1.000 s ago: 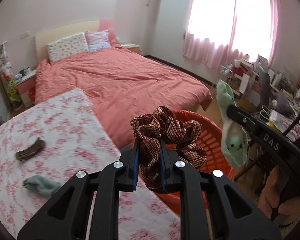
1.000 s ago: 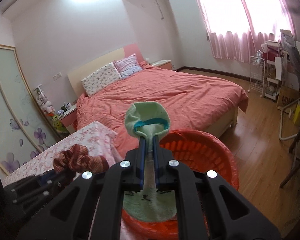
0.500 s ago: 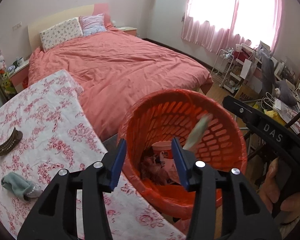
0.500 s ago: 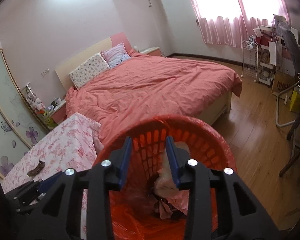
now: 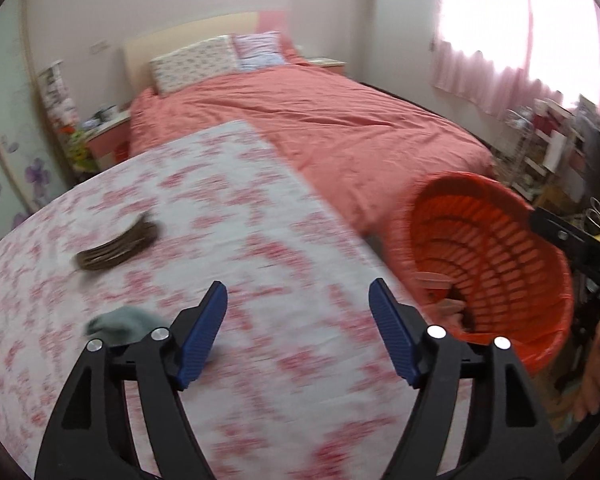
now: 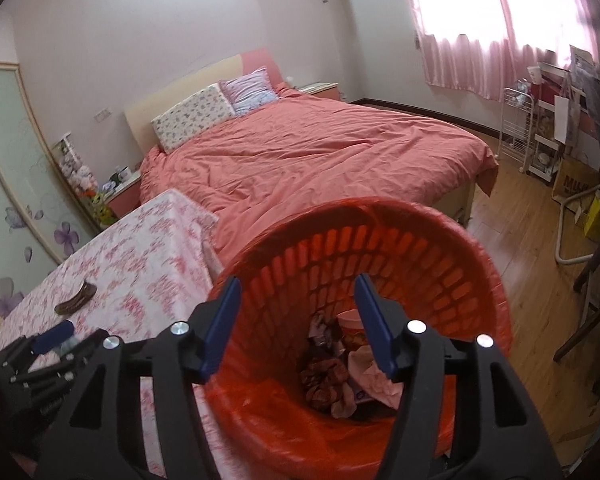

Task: Collect trash
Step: 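Carry the scrunchie and mint sock to the orange basket and release both, then move both tools back over the grey sock and brown hair clip on the bed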

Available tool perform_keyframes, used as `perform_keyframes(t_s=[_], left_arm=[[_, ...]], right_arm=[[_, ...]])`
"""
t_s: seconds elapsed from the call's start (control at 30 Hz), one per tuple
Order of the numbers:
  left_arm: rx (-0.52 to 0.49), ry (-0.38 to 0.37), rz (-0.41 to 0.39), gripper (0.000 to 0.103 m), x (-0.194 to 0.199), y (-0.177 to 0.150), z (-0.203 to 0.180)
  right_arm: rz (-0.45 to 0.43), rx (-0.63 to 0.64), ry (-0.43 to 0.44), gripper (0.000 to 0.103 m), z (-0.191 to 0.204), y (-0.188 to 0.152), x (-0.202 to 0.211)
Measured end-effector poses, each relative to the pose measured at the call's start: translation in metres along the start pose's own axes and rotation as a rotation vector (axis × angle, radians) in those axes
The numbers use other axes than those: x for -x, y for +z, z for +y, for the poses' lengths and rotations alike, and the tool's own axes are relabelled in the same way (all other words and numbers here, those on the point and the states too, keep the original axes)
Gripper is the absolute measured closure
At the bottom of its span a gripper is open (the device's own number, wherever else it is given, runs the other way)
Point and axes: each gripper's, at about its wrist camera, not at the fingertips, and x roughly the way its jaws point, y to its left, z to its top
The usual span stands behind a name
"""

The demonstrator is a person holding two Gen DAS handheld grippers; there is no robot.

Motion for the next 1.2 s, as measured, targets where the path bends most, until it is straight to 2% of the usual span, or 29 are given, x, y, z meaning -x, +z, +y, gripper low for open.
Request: perform_keyframes(t_s=[0.07, 0.13, 0.4, 0.47, 0.53, 0.57, 0.6, 0.67, 0.77, 0.93, 1.2], left_arm=[[0.029, 0.054, -0.007, 0.021, 0.001, -0.003, 0.019], [0.061, 0.106, -0.006, 0.019, 0.000, -0.007, 0.037], [0.123, 0.193, 0.078, 0.021, -0.030, -0.019, 0.066], [0.149, 0.166, 0.085, 0.038, -0.031, -0.024, 0.074], [0.166, 0.139, 0.085, 0.048, -0.029, -0.025, 0.079], [0.168, 0.135, 0.083, 0.060, -0.027, -0.026, 0.081], [0.170, 0.128, 0.084, 0.065, -0.027, -0.026, 0.083], [0.183, 0.109, 0.083, 0.080, -0.024, -0.029, 0.090], [0.199, 0.092, 0.077, 0.087, -0.016, -0.032, 0.102], [0.253, 0.085, 0.056, 0.089, 0.005, -0.043, 0.142], [0.362, 0.178, 0.041, 0.089, 0.024, -0.064, 0.217]], right_arm=[[0.004, 0.025, 0.015, 0.042, 0.014, -0.005, 0.001], [0.011, 0.047, 0.034, 0.041, 0.028, -0.011, 0.002], [0.064, 0.131, 0.102, 0.040, 0.085, -0.036, -0.002], [0.073, 0.143, 0.111, 0.040, 0.094, -0.039, -0.002], [0.079, 0.160, 0.118, 0.040, 0.103, -0.042, -0.002], [0.081, 0.166, 0.120, 0.040, 0.105, -0.043, -0.003], [0.084, 0.171, 0.123, 0.040, 0.109, -0.044, -0.003], [0.089, 0.180, 0.131, 0.040, 0.118, -0.046, -0.005], [0.095, 0.196, 0.143, 0.040, 0.128, -0.048, -0.005], [0.103, 0.231, 0.164, 0.040, 0.145, -0.052, -0.006], [0.157, 0.282, 0.219, 0.040, 0.193, -0.060, -0.029]])
